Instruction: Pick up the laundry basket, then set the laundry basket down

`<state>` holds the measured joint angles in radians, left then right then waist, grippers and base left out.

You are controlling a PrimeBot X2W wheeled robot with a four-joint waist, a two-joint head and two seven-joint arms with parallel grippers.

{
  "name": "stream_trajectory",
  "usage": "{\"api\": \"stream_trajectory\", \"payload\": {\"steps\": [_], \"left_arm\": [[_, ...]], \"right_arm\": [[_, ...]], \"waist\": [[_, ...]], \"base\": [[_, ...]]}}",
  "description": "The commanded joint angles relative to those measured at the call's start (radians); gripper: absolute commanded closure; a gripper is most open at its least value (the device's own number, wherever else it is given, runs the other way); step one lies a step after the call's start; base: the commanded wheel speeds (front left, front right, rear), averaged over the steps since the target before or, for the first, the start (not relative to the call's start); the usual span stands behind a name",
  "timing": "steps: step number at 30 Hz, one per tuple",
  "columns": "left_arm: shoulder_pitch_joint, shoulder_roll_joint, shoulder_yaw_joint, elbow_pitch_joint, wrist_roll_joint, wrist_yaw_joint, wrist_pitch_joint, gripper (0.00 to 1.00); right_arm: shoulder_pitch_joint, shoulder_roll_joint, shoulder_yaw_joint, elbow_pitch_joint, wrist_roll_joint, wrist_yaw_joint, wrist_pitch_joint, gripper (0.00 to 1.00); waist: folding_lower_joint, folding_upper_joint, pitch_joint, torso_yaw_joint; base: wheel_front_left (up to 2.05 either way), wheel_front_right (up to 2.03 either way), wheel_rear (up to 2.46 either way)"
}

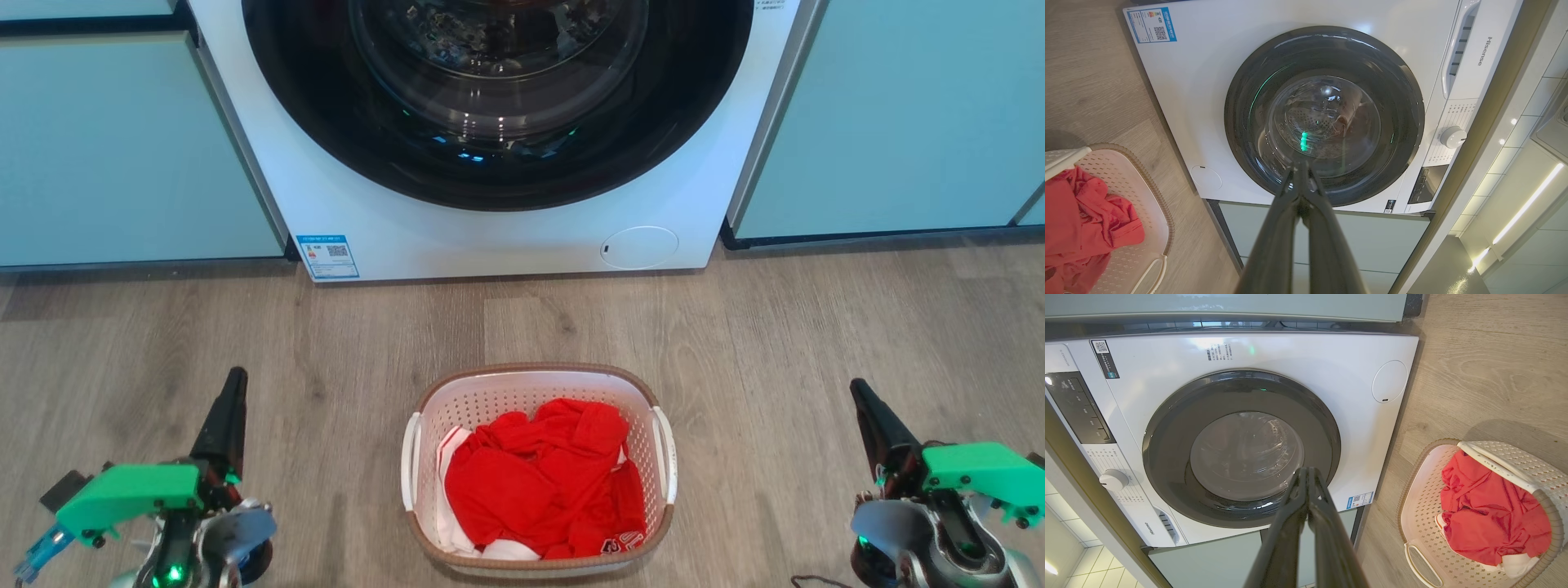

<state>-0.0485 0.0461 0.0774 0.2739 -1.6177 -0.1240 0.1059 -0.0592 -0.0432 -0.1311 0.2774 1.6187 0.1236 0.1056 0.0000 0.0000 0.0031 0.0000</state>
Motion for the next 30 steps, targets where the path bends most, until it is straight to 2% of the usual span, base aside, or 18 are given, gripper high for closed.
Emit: {"api": "stream_trajectory", "payload": {"steps": [1,12,13,14,17,30], "left_arm": [[-0.060,0.004,0.037,-0.029,0.010,-0.007,0.008,1.00],[-0.060,0.004,0.037,-0.029,0.010,-0.007,0.008,1.00],[-0.060,0.004,0.037,-0.029,0.010,-0.007,0.008,0.00],[0.001,0.000,-0.001,0.004,0.000,0.001,0.003,0.00],[0.022,-0.002,-0.004,0.041,0.001,0.001,0.001,0.00],[0.008,-0.001,-0.003,0.048,0.044,0.000,-0.037,0.00]], "right_arm": [[-0.049,-0.007,0.016,-0.033,-0.011,0.007,0.008,1.00],[-0.049,-0.007,0.016,-0.033,-0.011,0.007,0.008,1.00],[-0.049,-0.007,0.016,-0.033,-0.011,0.007,0.008,0.00],[0.000,0.000,0.000,0.003,0.000,0.000,-0.001,0.00],[0.017,0.005,0.003,0.041,-0.001,0.000,-0.003,0.00],[0.017,0.003,-0.003,0.028,-0.045,0.001,-0.041,0.00]], "waist": [[0.0000,0.0000,0.000,0.000],[0.0000,0.0000,0.000,0.000],[0.0000,0.0000,0.000,0.000],[0.0000,0.0000,0.000,0.000],[0.0000,0.0000,0.000,0.000],[0.0000,0.0000,-0.009,-0.005]], "base": [[0.00,0.00,0.00],[0.00,0.00,0.00],[0.00,0.00,0.00],[0.00,0.00,0.00],[0.00,0.00,0.00],[0.00,0.00,0.00]]}}
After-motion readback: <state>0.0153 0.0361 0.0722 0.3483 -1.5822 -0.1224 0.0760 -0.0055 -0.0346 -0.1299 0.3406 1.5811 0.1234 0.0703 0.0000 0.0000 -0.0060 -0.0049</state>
